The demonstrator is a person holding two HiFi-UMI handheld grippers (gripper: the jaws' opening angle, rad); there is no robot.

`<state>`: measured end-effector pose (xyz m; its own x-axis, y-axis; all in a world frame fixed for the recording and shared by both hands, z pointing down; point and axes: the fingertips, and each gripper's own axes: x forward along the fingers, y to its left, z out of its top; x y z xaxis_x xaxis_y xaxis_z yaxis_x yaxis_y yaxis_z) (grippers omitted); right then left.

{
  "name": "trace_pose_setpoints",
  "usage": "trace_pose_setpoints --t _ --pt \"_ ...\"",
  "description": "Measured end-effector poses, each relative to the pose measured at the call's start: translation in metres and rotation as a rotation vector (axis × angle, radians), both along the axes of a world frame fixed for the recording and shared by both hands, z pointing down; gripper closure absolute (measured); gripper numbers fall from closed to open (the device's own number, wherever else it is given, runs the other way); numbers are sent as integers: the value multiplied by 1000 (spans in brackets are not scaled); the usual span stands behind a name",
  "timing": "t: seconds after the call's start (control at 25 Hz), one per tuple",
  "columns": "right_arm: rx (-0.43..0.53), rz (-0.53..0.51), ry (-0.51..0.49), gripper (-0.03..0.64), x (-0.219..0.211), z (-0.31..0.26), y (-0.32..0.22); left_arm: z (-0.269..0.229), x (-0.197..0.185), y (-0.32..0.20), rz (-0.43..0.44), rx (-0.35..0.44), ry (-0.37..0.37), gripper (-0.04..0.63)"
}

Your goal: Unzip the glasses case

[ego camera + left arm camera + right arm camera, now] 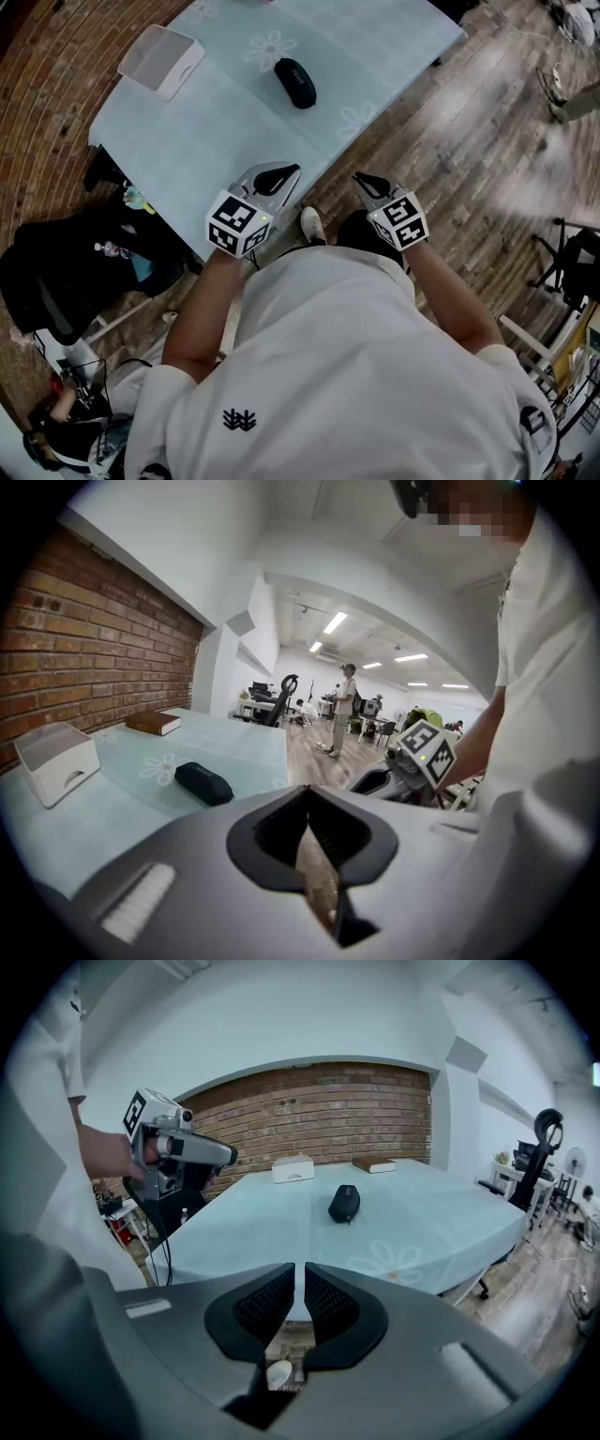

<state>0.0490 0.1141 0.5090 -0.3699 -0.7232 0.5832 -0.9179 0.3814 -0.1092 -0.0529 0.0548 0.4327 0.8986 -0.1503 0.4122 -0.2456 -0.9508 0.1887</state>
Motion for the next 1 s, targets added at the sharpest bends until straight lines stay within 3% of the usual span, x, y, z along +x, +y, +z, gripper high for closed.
trace_pose_setpoints --t 0.56,0.76,1.0 --pt "-70 -133 35 594 7 60 -151 37 38 -122 -111 -4 -114 540" --pt "-93 -187 42 580 7 69 -191 52 65 -164 -99 -9 -169 540" --pt "-152 -296 100 566 5 96 -202 83 101 -201 -54 -12 -238 540"
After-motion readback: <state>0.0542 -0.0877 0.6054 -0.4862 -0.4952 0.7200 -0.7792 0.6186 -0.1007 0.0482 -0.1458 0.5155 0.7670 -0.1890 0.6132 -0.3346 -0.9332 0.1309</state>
